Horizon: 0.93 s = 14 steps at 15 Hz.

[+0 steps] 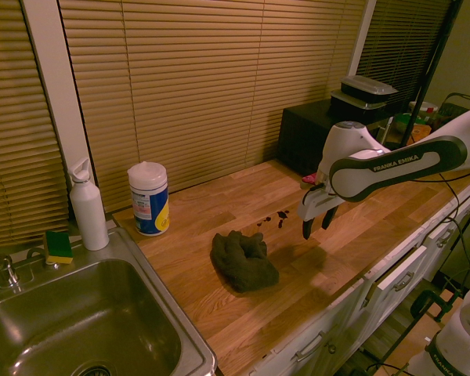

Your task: Clear the spill

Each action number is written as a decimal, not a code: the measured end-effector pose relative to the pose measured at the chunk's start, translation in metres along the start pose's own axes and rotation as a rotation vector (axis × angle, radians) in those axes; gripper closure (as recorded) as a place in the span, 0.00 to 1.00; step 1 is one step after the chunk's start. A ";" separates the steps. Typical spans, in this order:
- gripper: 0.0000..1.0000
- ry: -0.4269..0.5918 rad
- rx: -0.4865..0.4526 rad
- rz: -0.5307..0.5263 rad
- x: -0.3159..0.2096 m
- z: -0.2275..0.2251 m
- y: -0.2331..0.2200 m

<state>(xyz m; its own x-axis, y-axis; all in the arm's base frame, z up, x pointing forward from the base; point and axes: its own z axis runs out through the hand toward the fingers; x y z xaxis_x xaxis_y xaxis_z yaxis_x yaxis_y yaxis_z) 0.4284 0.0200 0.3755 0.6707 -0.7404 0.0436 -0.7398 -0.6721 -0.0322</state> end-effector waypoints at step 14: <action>0.00 0.076 0.152 0.097 -0.093 -0.015 -0.121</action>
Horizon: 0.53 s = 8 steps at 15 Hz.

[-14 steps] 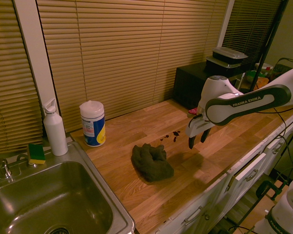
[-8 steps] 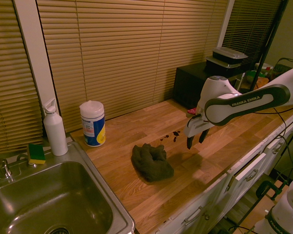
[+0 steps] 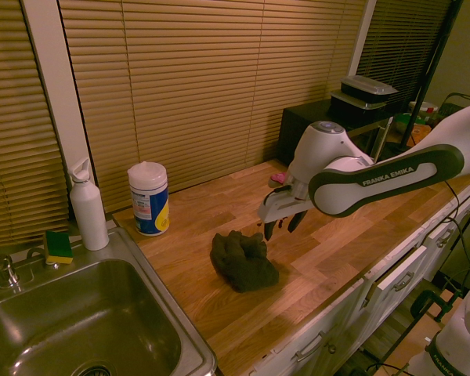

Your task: Clear the spill

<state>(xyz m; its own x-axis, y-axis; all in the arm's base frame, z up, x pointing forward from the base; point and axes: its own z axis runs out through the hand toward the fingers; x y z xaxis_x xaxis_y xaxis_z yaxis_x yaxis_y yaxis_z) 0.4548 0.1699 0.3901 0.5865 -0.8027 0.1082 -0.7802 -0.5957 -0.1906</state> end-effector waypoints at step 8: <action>1.00 0.001 -0.038 0.034 -0.027 0.061 -0.027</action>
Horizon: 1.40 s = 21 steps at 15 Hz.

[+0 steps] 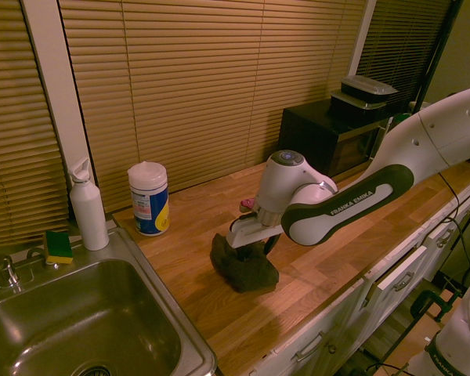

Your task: Clear the spill

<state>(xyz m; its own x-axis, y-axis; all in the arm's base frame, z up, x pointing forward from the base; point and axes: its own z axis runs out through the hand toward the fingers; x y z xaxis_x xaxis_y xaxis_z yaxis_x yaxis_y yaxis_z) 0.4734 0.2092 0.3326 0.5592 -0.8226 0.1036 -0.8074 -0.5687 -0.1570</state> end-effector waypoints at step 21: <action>1.00 0.003 -0.028 -0.073 -0.002 0.010 -0.015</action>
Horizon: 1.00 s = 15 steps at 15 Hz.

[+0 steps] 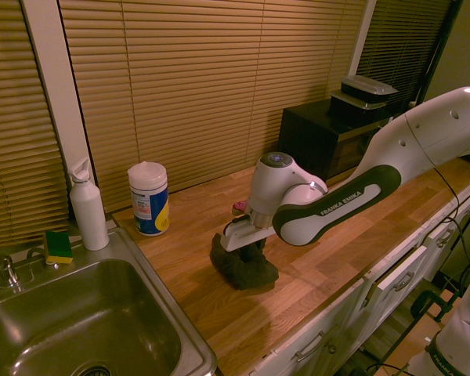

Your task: Clear the spill

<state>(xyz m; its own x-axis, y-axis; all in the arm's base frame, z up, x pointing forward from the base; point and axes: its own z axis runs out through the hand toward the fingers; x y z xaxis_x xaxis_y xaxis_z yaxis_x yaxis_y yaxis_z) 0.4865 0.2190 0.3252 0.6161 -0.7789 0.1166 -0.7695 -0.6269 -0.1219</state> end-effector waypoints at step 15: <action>1.00 0.080 0.005 0.040 0.144 0.014 0.010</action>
<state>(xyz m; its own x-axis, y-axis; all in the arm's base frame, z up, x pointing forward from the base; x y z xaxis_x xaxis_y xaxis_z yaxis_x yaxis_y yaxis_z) 0.5701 0.1001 0.3274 0.5693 -0.7999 0.1900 -0.7922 -0.5955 -0.1333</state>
